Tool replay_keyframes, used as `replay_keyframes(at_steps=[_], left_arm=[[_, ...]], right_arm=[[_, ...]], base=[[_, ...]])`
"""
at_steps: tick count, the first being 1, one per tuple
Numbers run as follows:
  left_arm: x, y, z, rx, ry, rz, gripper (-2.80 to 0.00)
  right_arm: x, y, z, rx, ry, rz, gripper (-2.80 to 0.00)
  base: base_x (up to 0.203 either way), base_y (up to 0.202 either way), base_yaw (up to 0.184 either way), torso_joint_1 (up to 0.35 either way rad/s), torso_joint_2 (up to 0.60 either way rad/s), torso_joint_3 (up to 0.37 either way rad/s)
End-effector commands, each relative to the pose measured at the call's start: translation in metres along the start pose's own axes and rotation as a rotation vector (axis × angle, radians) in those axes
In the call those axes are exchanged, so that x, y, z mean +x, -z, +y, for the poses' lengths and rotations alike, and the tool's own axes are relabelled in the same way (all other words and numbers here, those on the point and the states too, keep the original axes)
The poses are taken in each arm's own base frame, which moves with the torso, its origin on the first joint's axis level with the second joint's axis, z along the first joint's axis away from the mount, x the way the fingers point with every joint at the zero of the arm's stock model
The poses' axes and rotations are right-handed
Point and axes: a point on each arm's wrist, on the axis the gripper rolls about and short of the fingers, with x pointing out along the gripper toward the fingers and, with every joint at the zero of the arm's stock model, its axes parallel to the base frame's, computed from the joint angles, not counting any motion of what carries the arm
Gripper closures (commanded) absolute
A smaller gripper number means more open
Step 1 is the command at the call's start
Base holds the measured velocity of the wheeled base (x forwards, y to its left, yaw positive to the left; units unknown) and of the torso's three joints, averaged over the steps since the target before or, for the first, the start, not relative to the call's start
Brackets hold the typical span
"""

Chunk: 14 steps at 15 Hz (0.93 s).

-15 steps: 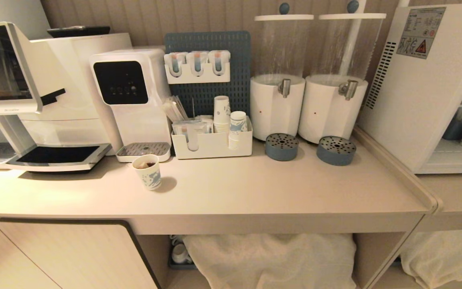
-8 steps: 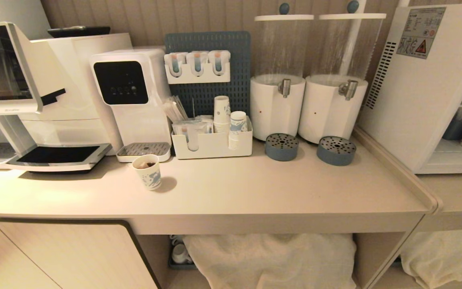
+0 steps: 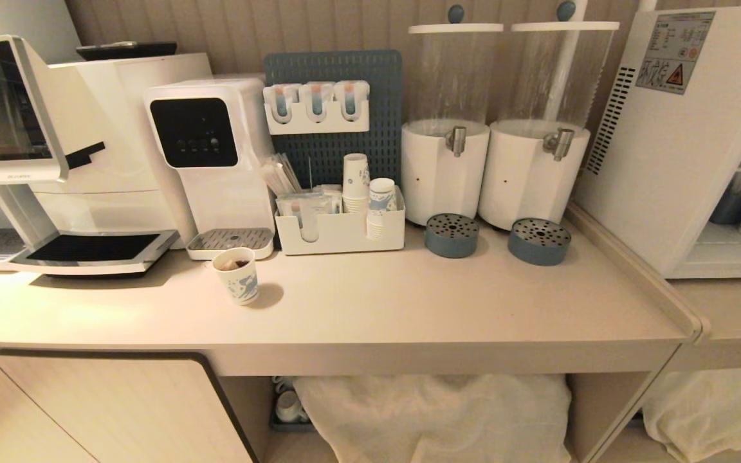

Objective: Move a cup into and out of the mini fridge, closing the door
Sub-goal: Put the ceramic cup in the freezer

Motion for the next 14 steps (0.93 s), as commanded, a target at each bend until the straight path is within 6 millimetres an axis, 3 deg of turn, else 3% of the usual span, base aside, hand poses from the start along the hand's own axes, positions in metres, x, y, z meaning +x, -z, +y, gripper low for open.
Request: replay_keyframes(at_steps=[1, 5, 14], left_arm=[[0.0001, -0.0001, 0.0000, 0.000, 0.000, 0.001, 0.00], [0.0000, -0.0001, 0.0000, 0.000, 0.000, 0.000, 0.00], [0.0001, -0.0001, 0.0000, 0.000, 0.000, 0.001, 0.00]], right_arm=[[0.0010, 0.0029, 0.0002, -0.001, -0.002, 0.014, 0.00], [0.0010, 0.0031, 0.0002, -0.001, -0.002, 0.015, 0.00], [0.0009, 0.0031, 0.0002, -0.001, -0.002, 0.019, 0.00]], base=[[0.000, 0.000, 0.000, 0.000, 0.00, 0.000], [0.001, -0.038, 0.007, 0.002, 0.00, 0.002], [0.000, -0.188, 0.001, 0.002, 0.00, 0.004]])
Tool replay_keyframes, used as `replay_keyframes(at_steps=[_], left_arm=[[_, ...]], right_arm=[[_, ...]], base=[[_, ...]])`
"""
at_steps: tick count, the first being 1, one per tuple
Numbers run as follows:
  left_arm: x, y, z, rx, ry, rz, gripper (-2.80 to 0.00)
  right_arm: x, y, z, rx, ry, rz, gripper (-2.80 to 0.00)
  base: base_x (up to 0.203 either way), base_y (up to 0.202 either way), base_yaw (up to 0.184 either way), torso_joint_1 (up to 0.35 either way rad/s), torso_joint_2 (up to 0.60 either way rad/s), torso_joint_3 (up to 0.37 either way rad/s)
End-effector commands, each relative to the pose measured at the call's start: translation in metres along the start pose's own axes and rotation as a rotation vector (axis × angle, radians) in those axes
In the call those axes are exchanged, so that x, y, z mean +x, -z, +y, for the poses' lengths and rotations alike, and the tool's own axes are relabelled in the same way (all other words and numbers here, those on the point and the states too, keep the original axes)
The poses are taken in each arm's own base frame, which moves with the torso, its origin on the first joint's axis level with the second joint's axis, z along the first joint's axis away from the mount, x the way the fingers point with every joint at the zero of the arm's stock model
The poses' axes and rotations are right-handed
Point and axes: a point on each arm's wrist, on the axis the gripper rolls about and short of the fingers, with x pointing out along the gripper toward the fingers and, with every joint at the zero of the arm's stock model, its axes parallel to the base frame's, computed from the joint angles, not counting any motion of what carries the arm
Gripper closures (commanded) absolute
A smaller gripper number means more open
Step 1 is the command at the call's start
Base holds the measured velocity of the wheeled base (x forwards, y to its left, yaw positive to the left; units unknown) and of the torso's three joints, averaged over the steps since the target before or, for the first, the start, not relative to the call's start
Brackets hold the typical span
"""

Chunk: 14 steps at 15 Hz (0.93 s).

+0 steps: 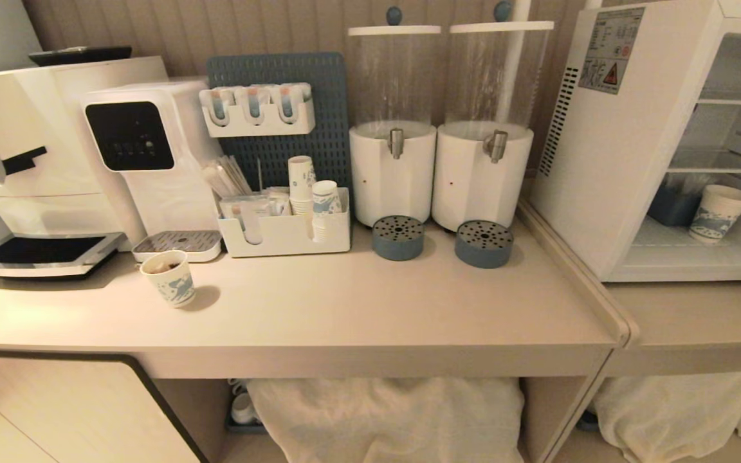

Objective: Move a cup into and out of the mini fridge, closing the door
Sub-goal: Put the ceramic cup in the freezer

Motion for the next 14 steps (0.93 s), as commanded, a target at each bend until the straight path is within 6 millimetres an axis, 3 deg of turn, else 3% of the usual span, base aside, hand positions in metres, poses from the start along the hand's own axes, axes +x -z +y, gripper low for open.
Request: replay_keyframes(at_steps=[1, 5, 14], left_arm=[[0.0001, 0.0000, 0.0000, 0.000, 0.000, 0.002, 0.00], [0.0002, 0.0004, 0.0000, -0.006, 0.000, 0.003, 0.00], [0.0002, 0.0004, 0.0000, -0.005, 0.000, 0.003, 0.00]], right_arm=[[0.0008, 0.0026, 0.0002, -0.001, -0.001, 0.012, 0.00], [0.0008, 0.0026, 0.0002, -0.002, -0.003, 0.012, 0.00], [0.0007, 0.0027, 0.0002, -0.001, -0.003, 0.011, 0.00]], base=[[0.000, -0.193, 0.003, -0.002, 0.01, 0.002], [0.000, -0.156, -0.001, 0.001, 0.00, 0.001], [0.000, 0.000, 0.000, 0.000, 0.00, 0.000]])
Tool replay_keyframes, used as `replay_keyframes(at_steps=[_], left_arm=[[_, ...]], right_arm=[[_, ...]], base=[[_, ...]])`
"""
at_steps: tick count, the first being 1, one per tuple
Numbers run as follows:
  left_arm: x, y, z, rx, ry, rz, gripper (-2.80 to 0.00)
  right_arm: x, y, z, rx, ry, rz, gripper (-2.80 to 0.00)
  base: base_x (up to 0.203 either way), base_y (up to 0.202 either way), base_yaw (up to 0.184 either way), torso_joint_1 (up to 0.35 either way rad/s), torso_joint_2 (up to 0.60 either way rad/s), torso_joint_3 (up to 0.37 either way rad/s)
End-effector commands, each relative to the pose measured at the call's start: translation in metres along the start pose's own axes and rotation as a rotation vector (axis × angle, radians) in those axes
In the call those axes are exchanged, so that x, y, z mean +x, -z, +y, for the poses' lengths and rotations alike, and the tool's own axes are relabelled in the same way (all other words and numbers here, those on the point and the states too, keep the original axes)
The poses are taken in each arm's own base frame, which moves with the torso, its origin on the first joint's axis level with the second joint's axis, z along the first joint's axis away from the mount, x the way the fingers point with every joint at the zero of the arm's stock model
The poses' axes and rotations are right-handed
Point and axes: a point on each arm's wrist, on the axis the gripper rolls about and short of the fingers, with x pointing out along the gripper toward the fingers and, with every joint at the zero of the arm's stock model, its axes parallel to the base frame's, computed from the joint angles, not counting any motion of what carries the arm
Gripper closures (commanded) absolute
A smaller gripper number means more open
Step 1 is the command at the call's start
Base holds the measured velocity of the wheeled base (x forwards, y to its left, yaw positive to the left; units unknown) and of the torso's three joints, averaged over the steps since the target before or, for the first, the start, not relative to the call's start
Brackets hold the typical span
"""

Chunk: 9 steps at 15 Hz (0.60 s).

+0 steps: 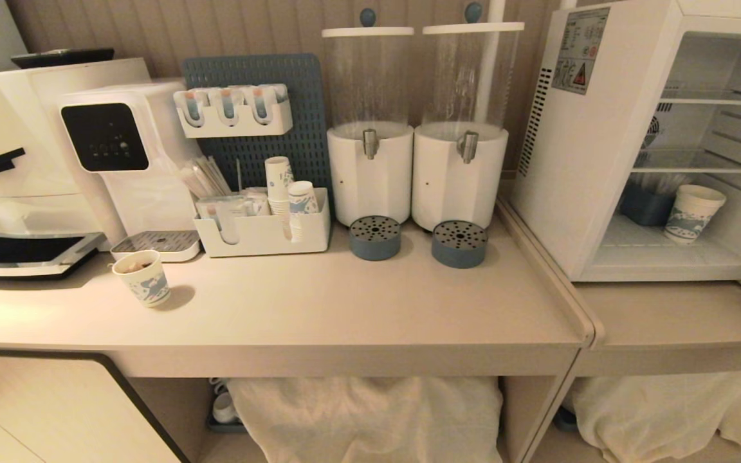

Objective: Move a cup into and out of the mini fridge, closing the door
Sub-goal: Put the ceramic cup in the freezer

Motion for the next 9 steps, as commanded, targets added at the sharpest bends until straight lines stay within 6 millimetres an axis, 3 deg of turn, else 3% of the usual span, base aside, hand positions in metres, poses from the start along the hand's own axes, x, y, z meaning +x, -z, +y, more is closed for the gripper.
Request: replay_keyframes(at_steps=[1, 9], left_arm=[[0.0000, -0.0003, 0.0000, 0.000, 0.001, 0.001, 0.00], [0.0000, -0.0005, 0.0000, 0.003, 0.001, 0.000, 0.00]], right_arm=[[0.0007, 0.0024, 0.0002, 0.000, -0.001, 0.007, 0.00], [0.0008, 0.0017, 0.0001, 0.000, 0.001, 0.002, 0.00]], base=[[0.000, 0.000, 0.000, 0.000, 0.00, 0.000], [0.000, 0.000, 0.000, 0.000, 0.00, 0.000]])
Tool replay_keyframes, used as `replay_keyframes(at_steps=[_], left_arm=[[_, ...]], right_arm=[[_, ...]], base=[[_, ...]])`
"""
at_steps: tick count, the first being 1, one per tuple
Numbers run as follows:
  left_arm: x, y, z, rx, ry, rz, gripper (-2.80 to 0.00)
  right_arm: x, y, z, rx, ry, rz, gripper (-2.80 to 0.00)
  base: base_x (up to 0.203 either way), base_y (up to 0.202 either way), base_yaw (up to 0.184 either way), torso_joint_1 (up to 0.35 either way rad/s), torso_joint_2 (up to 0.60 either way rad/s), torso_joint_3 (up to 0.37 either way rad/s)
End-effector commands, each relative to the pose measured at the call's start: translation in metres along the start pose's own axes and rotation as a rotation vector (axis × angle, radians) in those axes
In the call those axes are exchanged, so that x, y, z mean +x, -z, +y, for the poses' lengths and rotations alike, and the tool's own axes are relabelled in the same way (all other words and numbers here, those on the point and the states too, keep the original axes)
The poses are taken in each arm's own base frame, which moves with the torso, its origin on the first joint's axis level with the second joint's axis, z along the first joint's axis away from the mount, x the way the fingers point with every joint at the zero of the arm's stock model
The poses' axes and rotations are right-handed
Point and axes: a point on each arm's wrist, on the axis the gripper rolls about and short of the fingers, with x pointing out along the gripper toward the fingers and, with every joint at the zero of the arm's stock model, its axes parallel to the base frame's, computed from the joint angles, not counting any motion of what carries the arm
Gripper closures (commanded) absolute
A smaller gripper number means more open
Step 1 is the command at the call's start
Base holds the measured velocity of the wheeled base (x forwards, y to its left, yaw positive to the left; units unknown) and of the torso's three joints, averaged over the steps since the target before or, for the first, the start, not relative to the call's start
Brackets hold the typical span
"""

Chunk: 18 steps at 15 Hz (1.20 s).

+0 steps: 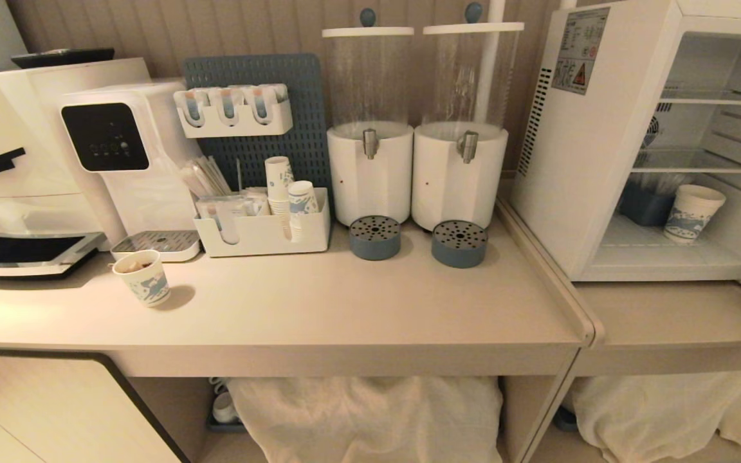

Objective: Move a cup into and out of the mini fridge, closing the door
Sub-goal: Put the ceramic cup in the freezer

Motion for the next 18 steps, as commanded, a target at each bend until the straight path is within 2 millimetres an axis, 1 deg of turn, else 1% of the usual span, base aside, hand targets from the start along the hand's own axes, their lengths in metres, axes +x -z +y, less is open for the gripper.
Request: replay_keyframes(at_steps=[1, 5, 12, 18], left_arm=[[0.0001, -0.0001, 0.0000, 0.001, 0.000, 0.001, 0.00], [0.0001, -0.0001, 0.0000, 0.001, 0.000, 0.001, 0.00], [0.0001, -0.0001, 0.0000, -0.001, 0.000, 0.001, 0.00], [0.0002, 0.0003, 0.0000, -0.004, 0.001, 0.003, 0.00]], right_arm=[[0.0007, 0.0024, 0.0001, -0.001, -0.001, 0.007, 0.00], [0.0008, 0.0023, 0.0001, -0.001, -0.001, 0.008, 0.00], [0.0007, 0.0023, 0.0001, -0.001, -0.001, 0.007, 0.00], [0.0007, 0.0030, 0.0002, 0.001, -0.001, 0.018, 0.00]], base=[[0.000, 0.000, 0.000, 0.000, 0.00, 0.000], [0.017, 0.000, -0.001, 0.001, 0.00, 0.002], [0.181, 0.000, 0.002, 0.001, 0.00, 0.003], [0.011, 0.000, 0.000, 0.001, 0.00, 0.000]])
